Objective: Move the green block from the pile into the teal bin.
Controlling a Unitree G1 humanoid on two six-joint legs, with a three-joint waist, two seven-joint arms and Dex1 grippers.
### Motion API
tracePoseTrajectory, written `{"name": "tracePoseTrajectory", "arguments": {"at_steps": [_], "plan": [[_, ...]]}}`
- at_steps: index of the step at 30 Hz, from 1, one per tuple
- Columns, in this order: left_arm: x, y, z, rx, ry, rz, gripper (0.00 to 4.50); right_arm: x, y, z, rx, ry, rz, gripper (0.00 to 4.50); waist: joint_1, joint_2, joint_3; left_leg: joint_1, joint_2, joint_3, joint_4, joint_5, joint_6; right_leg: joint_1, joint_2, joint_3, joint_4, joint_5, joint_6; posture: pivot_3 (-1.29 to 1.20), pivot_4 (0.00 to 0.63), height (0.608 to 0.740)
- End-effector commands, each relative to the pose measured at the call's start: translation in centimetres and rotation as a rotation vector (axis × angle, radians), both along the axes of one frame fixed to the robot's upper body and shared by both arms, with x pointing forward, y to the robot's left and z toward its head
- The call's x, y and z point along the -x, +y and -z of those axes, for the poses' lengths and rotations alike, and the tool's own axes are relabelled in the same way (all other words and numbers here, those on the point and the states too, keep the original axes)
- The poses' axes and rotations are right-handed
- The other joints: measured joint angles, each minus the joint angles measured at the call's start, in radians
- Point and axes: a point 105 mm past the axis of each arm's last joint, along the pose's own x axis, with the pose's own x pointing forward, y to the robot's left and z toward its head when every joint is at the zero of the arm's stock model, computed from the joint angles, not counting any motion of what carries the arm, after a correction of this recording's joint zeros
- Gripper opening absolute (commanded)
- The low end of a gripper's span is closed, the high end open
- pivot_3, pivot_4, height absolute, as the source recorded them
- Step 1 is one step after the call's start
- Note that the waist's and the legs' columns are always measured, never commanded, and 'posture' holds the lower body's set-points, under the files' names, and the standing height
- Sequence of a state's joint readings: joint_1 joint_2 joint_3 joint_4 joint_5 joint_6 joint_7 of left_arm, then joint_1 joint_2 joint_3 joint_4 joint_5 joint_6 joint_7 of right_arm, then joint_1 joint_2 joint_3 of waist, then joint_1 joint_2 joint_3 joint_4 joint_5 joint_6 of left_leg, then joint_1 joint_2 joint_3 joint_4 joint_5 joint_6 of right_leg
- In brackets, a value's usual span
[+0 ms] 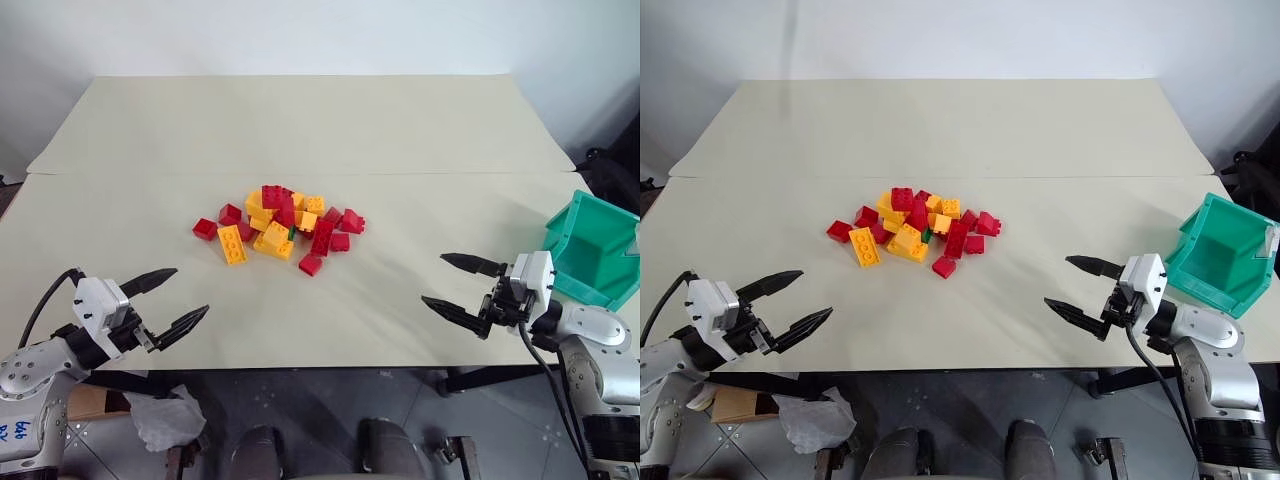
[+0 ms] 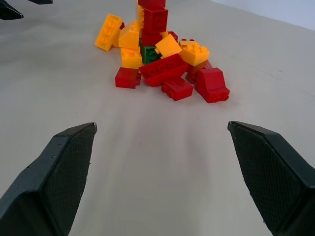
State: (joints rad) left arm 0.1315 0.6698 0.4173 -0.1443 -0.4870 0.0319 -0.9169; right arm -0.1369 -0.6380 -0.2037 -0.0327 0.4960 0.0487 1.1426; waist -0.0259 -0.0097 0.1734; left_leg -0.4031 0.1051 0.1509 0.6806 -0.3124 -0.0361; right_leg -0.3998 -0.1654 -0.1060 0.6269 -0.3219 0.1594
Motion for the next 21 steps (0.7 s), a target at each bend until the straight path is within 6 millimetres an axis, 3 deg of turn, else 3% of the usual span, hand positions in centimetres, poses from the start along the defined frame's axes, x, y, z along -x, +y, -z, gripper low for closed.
{"name": "tracePoseTrajectory", "arguments": {"at_steps": [1,7,14,21], "plan": [[0.2,0.3,-0.9,-0.019,-0.046,-0.019,4.50,0.0,0.1,-0.9,-0.005,-0.036,-0.003,4.47,0.000,0.000,0.000,0.000,0.000,0.000,0.000,0.000,0.000,0.000,0.000,0.000,0.000,0.000,0.000,0.00,0.150,0.740],[0.5,0.6,-1.6,0.114,-0.047,-0.039,4.50,-0.4,1.5,-0.8,-0.044,-0.047,-0.032,4.47,-0.002,0.000,0.000,0.000,0.000,0.000,0.000,0.000,0.000,0.000,0.000,0.000,0.000,0.000,0.000,0.00,0.150,0.740],[1.9,3.7,-0.1,0.161,-0.019,-0.195,4.50,-0.9,6.2,-2.3,-0.044,-0.101,-0.146,4.47,-0.003,0.000,0.000,0.000,0.000,0.000,0.000,0.000,0.000,0.000,0.000,0.000,0.001,0.000,0.000,0.00,0.150,0.740],[3.4,6.5,1.1,0.182,-0.006,-0.335,4.50,-2.2,8.9,-3.5,-0.059,-0.116,-0.176,4.47,-0.001,0.000,0.000,0.000,0.000,0.000,0.000,0.000,0.000,0.000,0.000,0.000,0.001,0.000,0.000,0.00,0.150,0.740]]}}
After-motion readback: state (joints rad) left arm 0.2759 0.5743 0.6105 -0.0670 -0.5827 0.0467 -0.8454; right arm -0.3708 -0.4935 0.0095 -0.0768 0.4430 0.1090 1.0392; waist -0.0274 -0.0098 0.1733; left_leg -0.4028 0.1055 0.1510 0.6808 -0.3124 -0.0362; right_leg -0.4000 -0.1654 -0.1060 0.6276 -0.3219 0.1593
